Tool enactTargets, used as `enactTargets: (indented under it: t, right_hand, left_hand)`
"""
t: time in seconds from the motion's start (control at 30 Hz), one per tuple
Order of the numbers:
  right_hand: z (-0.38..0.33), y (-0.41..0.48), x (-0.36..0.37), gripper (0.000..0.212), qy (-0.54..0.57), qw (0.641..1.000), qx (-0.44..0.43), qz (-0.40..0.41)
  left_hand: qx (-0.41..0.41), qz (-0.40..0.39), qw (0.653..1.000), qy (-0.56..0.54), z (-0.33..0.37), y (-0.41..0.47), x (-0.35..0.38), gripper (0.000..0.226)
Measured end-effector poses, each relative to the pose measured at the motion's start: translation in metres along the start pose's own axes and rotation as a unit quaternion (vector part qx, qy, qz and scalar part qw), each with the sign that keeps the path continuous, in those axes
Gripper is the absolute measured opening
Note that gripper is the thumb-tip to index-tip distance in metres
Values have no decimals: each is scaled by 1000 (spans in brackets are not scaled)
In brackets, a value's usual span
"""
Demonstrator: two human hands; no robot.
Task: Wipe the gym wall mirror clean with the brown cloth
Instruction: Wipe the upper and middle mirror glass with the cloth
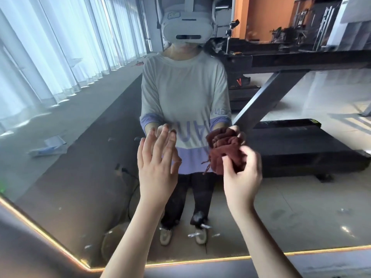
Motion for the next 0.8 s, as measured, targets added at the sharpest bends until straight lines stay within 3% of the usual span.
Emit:
enactTargets:
  t: [0.2, 0.27, 0.4, 0.53, 0.63, 0.8]
  right_hand:
    - [-8, -2, 1, 26, -15, 986, -133, -97]
    - [-13, 21, -3, 28, -9, 989, -126, -72]
    - [-14, 43, -13, 35, -9, 999, -24, 23]
    - [-28, 28, 0, 34, -27, 992, -115, -53]
    - [-42, 57, 1, 32, -13, 987, -152, -48]
    - [-32, 68, -10, 36, -14, 997, -49, 63]
  left_hand:
    - [-17, 3, 1000, -2, 4, 1, -1, 75]
    - [-21, 8, 1000, -1, 7, 2, -3, 71]
    - [-32, 18, 999, -11, 9, 5, -5, 56]
    - [-4, 8, 999, -51, 16, 19, -4, 64]
    - [31, 23, 997, -66, 29, 39, 1, 70]
    - [2, 45, 998, -32, 42, 46, 8, 81]
Point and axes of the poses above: each hand's wrist, its own y-axis towards the middle knuckle, its own x-axis out of the palm, z = x × y, the point moved 1 cm from there along y, towards the middle knuckle, and after that the axes turned 5 degrees about z, right-handed, at the moved point
